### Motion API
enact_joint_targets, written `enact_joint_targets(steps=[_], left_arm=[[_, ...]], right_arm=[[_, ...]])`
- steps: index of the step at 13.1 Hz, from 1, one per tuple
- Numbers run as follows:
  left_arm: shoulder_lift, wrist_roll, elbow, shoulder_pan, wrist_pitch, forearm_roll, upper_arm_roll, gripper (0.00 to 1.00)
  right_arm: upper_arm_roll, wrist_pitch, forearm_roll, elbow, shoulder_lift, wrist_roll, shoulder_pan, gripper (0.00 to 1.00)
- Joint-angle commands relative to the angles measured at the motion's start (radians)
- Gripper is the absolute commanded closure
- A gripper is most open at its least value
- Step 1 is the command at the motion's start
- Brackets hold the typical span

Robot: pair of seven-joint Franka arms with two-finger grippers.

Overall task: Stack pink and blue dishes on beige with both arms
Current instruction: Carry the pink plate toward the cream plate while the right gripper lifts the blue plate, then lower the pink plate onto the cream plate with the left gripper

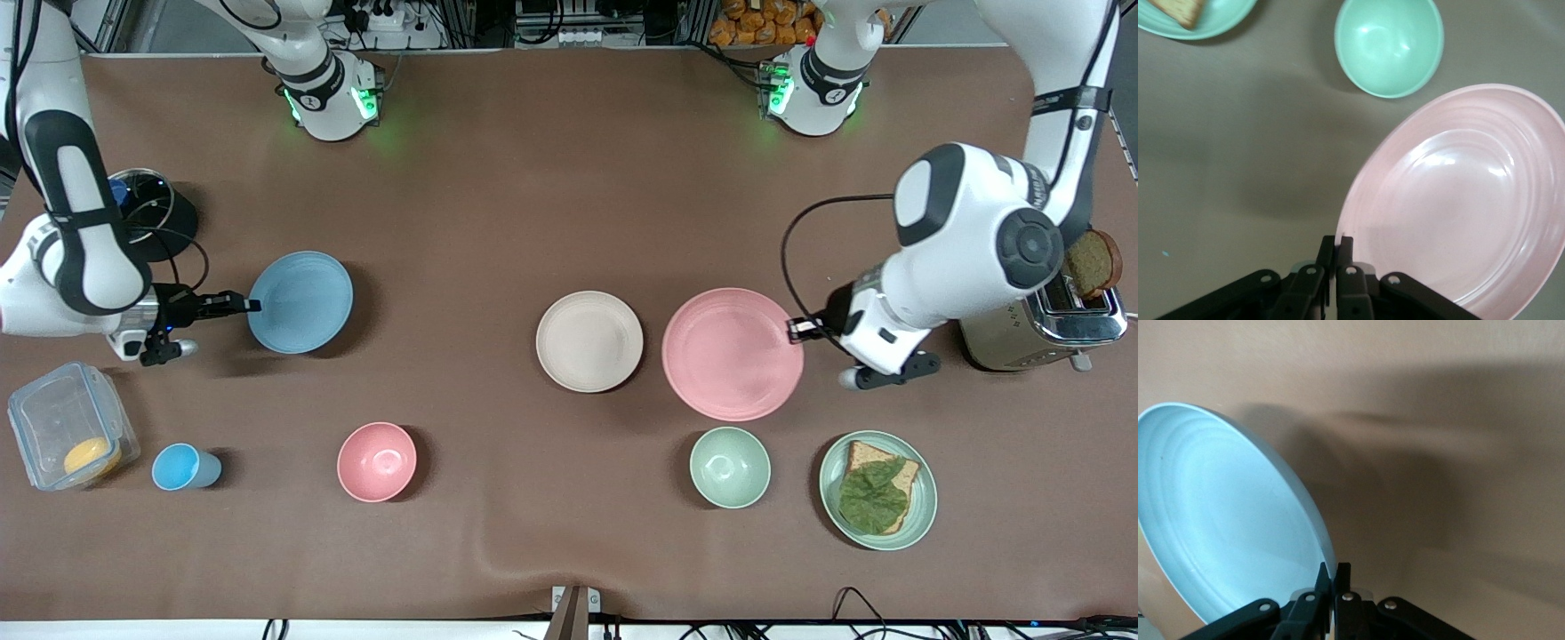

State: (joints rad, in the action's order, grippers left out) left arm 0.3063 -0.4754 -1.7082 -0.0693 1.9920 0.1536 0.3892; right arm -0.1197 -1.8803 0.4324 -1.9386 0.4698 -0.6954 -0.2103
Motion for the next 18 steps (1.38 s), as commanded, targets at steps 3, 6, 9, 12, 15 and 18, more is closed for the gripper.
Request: enact_joint_targets(steps=[3, 6, 9, 12, 15, 18], left_arm=[[-0.019, -0.091, 0.035, 0.012, -0.027, 0.0, 0.088, 1.0], [0.017, -0.12, 0.053, 0.06, -0.004, -0.008, 0.096, 1.0], [0.053, -0.124, 0.051, 0.12, 0.065, -0.017, 0.094, 1.0], [0.079, -0.147, 0.045, 0.155, 0.123, -0.017, 0.094, 1.0], [0.123, -0.155, 0.044, 0.198, 0.201, -0.016, 0.094, 1.0], [0.177, -0.229, 0.039, 0.261, 0.292, -0.019, 0.086, 1.0]], right_arm=[[-0.006, 0.096, 0.003, 0.105, 0.009, 0.02, 0.002, 1.0], [-0.003, 0.137, -0.043, 0.153, 0.009, 0.069, 0.006, 1.0], [-0.003, 0.15, -0.044, 0.17, 0.01, 0.08, 0.012, 1.0], [-0.005, 0.182, -0.046, 0.2, 0.009, 0.132, 0.037, 1.0], [-0.005, 0.216, -0.049, 0.231, 0.009, 0.191, 0.063, 1.0], [-0.005, 0.217, -0.066, 0.244, 0.006, 0.208, 0.074, 1.0]])
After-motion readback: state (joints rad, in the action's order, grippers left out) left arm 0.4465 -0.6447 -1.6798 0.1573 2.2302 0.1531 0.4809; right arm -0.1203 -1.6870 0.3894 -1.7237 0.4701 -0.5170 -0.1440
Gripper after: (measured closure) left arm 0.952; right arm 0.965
